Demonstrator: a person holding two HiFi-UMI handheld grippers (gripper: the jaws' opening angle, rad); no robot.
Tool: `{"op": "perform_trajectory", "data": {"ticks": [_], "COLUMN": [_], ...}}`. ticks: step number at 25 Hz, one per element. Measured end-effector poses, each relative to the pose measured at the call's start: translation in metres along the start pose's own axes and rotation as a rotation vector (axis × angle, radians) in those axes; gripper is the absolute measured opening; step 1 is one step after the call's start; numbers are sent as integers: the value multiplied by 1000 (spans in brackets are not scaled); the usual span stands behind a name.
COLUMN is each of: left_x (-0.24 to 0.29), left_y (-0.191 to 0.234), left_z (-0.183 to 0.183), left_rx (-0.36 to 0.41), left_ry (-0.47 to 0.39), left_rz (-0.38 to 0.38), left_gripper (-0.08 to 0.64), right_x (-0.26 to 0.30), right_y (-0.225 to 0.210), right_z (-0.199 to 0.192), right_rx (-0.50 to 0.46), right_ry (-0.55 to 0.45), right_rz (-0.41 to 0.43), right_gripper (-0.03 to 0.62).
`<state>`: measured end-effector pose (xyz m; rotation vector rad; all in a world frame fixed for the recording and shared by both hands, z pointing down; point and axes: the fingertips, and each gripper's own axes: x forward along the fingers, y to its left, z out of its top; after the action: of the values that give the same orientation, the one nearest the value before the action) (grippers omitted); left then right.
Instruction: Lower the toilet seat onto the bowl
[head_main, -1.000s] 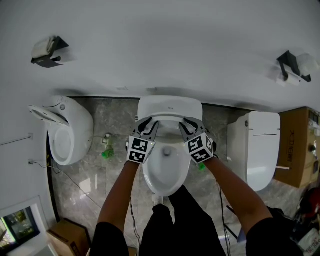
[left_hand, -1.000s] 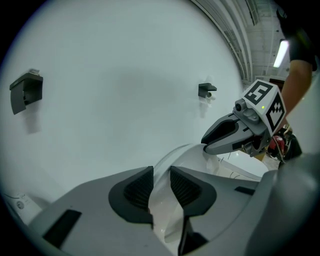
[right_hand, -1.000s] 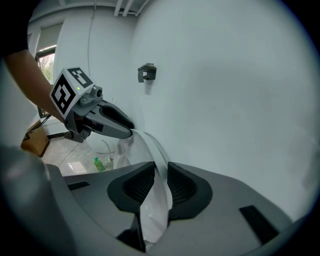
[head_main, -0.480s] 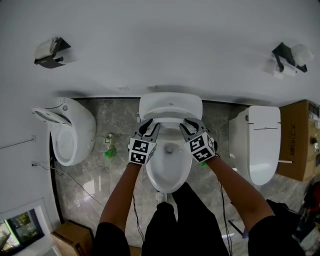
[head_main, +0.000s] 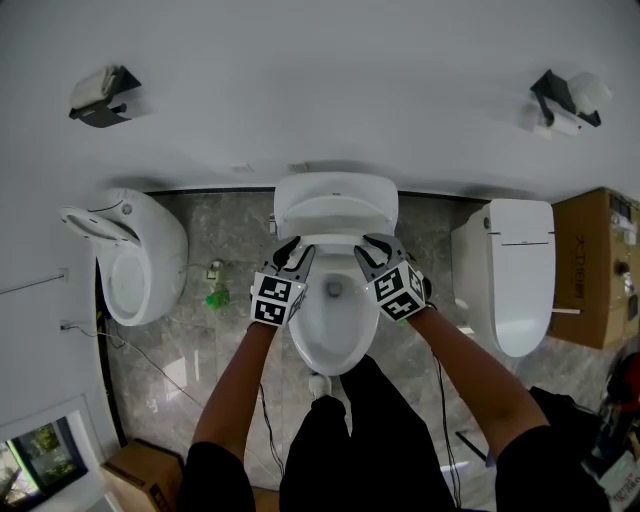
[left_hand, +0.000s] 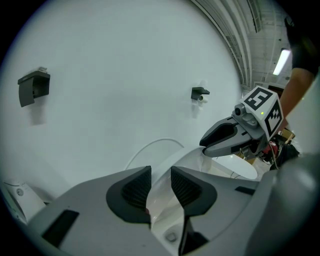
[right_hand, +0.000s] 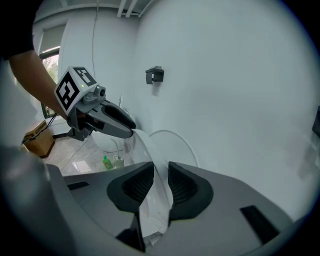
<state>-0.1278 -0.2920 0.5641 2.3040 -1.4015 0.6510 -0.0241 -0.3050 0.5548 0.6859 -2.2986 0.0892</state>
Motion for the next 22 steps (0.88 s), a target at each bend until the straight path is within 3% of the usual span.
{"op": "perform_trajectory", "data": {"ticks": [22], "left_x": [-51], "left_y": [-42], "left_z": [-38], "left_rx": [19], "left_ry": [30], "left_rz": [-38], "left_gripper": [129], "right_x": [-41], "right_y": [60], "right_z": [-24], "right_rx": [16], "right_ry": [10], "right_rz": [-2], "right_gripper": [118]}}
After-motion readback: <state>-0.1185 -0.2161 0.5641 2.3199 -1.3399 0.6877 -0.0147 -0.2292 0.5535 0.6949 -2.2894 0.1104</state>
